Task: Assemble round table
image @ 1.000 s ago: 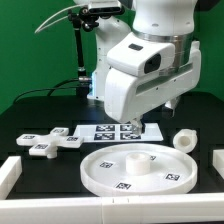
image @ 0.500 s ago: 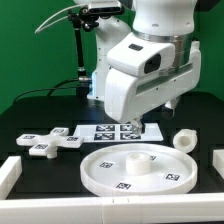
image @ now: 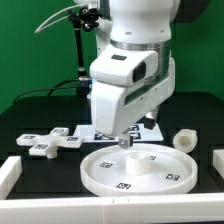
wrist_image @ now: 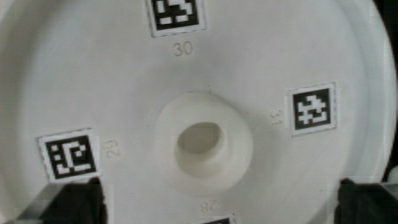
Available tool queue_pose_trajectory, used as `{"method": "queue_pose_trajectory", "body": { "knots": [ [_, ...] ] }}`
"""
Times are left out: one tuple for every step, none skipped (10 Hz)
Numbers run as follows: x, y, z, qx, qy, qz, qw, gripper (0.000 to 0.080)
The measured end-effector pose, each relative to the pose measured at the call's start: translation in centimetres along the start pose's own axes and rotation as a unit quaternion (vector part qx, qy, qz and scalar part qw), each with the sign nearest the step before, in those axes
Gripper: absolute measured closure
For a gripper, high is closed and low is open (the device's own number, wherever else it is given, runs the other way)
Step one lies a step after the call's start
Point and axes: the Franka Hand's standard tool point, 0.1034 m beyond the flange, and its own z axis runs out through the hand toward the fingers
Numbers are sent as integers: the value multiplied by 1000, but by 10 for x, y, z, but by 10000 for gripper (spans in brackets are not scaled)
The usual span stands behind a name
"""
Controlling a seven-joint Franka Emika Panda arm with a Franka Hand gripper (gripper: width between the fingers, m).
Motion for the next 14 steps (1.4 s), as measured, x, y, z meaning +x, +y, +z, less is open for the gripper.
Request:
{"method": "queue_pose_trajectory", "body": {
  "knots": [
    [0,0,1,0,1,1,1000,150],
    [0,0,1,0,1,1,1000,150],
    [0,0,3,0,1,0,1000,150],
    [1,5,11,-14,14,-12,1000,150],
    [0,7,19,-16,18,-13,1000,150],
    [0,9,23,-13,17,-11,1000,150],
    [1,11,27,-12,16,-11,1000,150],
    [1,10,32,-9,15,-11,1000,150],
    [0,10,37,-8,15,-10,1000,150],
    [-1,10,42,-6,14,-10,1000,150],
    [-1,9,45,-6,14,-10,1000,150],
    [0,9,48,-5,15,-10,1000,150],
    [0,8,49,-4,14,-10,1000,150],
    [0,8,49,-4,14,-10,1000,150]
  ]
}}
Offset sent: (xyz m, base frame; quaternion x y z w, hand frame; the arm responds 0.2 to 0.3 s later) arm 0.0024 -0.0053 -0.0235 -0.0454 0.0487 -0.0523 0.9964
